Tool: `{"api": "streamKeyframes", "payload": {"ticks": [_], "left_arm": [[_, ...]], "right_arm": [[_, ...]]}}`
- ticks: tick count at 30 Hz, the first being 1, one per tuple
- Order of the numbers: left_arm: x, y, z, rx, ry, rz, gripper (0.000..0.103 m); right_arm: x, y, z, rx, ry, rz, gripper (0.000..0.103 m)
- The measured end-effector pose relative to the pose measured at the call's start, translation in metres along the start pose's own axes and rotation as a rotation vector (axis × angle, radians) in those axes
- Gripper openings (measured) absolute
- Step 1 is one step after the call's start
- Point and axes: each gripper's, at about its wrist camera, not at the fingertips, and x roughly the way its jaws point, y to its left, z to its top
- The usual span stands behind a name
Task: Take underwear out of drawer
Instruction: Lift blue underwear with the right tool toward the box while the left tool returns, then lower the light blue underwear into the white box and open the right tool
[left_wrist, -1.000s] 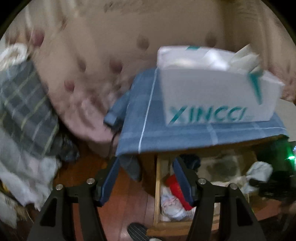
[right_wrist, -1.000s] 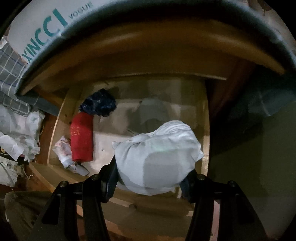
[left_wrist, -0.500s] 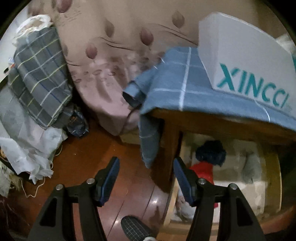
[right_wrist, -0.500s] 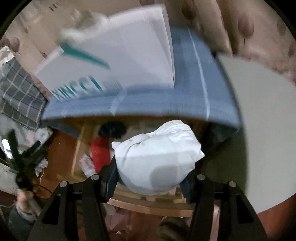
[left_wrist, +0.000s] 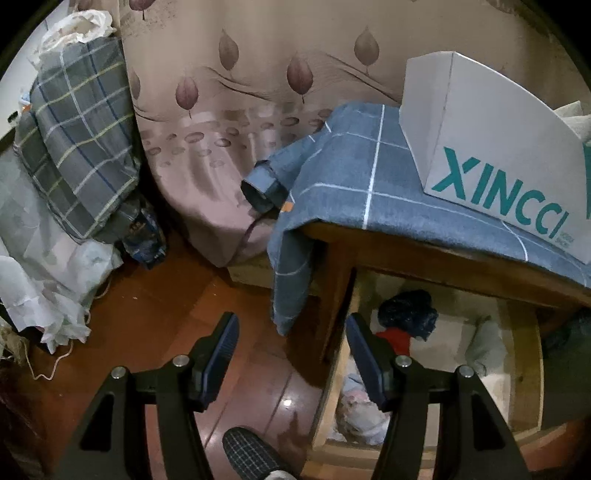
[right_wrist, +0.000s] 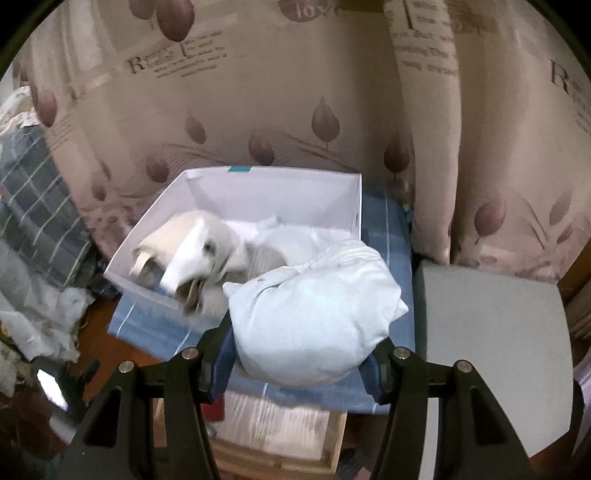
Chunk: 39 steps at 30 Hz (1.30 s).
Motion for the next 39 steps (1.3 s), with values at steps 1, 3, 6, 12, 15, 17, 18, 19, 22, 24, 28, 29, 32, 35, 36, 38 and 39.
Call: {"api": "streamKeyframes", "payload": {"ticks": [1, 3, 6, 12, 15, 17, 18, 19, 22, 24, 28, 29, 32, 35, 36, 38, 39], "left_arm": [[0.002, 0.0, 0.0, 0.001, 0.01, -0.001, 0.062], [0.005, 0.001, 0.0, -0.003, 0.022, -0.006, 0.062], [0.006, 0.001, 0.001, -0.005, 0.02, -0.004, 0.062], [0.009, -0.008, 0.0, 0.038, 0.024, 0.011, 0.062], [0.013, -0.01, 0.0, 0.051, 0.036, 0.019, 0.062], [0.014, -0.012, -0.001, 0.063, 0.037, 0.023, 0.062], [0.014, -0.013, -0.001, 0.067, 0.038, 0.025, 0.062], [0.014, -0.013, -0.001, 0.071, 0.037, 0.027, 0.062], [0.016, -0.015, -0.002, 0.074, 0.044, 0.026, 0.062], [0.017, -0.015, -0.002, 0.076, 0.048, 0.024, 0.062], [0.016, -0.017, -0.002, 0.086, 0.041, 0.027, 0.062], [0.017, -0.017, -0.003, 0.085, 0.043, 0.024, 0.062], [0.019, -0.017, -0.003, 0.09, 0.054, 0.021, 0.062], [0.019, -0.017, -0.003, 0.094, 0.054, 0.026, 0.062], [0.019, -0.017, -0.003, 0.092, 0.057, 0.028, 0.062], [0.02, -0.017, -0.003, 0.092, 0.062, 0.025, 0.062], [0.02, -0.017, -0.002, 0.094, 0.065, 0.026, 0.062]], "right_arm": [[0.006, 0.001, 0.005, -0.002, 0.0, -0.019, 0.054], [0.023, 0.003, 0.014, -0.007, 0.024, -0.05, 0.054], [0.05, 0.004, 0.021, -0.029, 0.062, -0.094, 0.055], [0.086, 0.005, 0.018, -0.022, 0.089, -0.09, 0.056], [0.095, 0.005, 0.017, -0.004, 0.084, -0.094, 0.058], [0.096, 0.007, 0.017, 0.008, 0.081, -0.089, 0.058], [0.097, 0.007, 0.018, 0.008, 0.082, -0.091, 0.058], [0.098, 0.008, 0.018, 0.002, 0.083, -0.09, 0.059], [0.096, 0.009, 0.017, -0.017, 0.086, -0.099, 0.063], [0.092, 0.008, 0.017, -0.013, 0.086, -0.084, 0.064], [0.086, 0.006, 0.016, -0.004, 0.081, -0.074, 0.068], [0.082, 0.006, 0.016, -0.004, 0.073, -0.078, 0.07], [0.072, 0.005, 0.016, -0.005, 0.062, -0.073, 0.071], [0.06, 0.004, 0.017, -0.002, 0.043, -0.073, 0.073], [0.056, 0.004, 0.018, 0.0, 0.036, -0.072, 0.073], [0.047, 0.003, 0.017, -0.001, 0.026, -0.071, 0.073], [0.043, 0.003, 0.017, 0.001, 0.019, -0.069, 0.073]]}}
